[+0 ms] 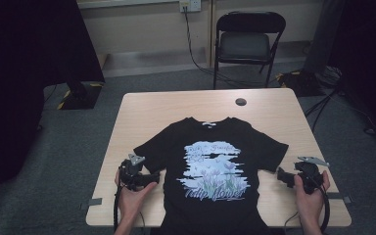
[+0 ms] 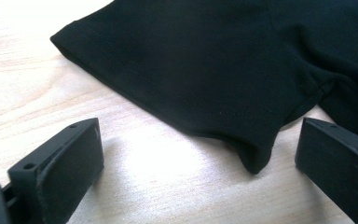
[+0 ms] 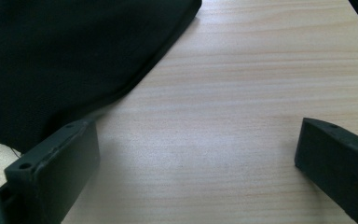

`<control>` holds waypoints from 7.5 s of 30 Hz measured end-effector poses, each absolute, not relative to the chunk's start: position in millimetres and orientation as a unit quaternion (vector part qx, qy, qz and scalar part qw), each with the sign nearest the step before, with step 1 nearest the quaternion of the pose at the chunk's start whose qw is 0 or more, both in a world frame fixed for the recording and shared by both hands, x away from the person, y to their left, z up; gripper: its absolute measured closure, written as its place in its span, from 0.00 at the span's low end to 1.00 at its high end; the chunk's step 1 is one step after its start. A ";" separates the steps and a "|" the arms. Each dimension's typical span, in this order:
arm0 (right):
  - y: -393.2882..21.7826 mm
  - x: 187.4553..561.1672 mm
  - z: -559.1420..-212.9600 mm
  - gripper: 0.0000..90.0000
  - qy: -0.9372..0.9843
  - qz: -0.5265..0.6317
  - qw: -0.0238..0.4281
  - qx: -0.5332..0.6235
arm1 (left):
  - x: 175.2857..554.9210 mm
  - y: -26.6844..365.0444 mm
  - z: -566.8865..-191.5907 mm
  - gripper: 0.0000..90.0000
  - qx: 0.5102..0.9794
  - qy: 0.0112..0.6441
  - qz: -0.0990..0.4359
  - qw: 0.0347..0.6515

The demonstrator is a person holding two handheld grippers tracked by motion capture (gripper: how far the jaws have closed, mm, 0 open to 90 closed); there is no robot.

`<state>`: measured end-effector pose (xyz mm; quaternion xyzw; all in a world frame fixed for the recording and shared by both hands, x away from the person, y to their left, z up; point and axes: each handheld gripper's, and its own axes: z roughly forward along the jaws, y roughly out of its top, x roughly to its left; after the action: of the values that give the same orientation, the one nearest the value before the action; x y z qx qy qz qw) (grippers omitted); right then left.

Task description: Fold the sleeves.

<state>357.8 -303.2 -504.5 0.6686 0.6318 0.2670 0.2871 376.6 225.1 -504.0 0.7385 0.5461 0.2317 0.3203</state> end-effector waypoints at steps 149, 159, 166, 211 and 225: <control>-302.2 358.5 -504.5 0.00 0.629 0.266 0.288 0.672 | 446.0 267.8 -498.5 0.95 0.665 0.610 0.234 0.361; -302.3 358.5 -504.5 0.00 0.629 0.265 0.289 0.672 | 445.9 270.8 -499.0 0.96 0.659 0.613 0.223 0.375; -302.3 358.5 -504.5 0.00 0.629 0.265 0.289 0.672 | 445.1 271.7 -497.1 0.96 0.656 0.615 0.220 0.379; -301.9 358.4 -504.5 0.00 0.627 0.265 0.289 0.673 | 433.8 220.5 -464.8 0.96 0.691 0.539 0.178 0.448; -301.9 358.4 -504.5 0.00 0.627 0.265 0.289 0.673 | 435.9 199.4 -445.0 0.96 0.706 0.512 0.186 0.453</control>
<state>358.4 -301.9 -504.5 0.6731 0.6271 0.2651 0.2888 435.9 199.4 -445.0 0.7056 0.5119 0.1858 0.4533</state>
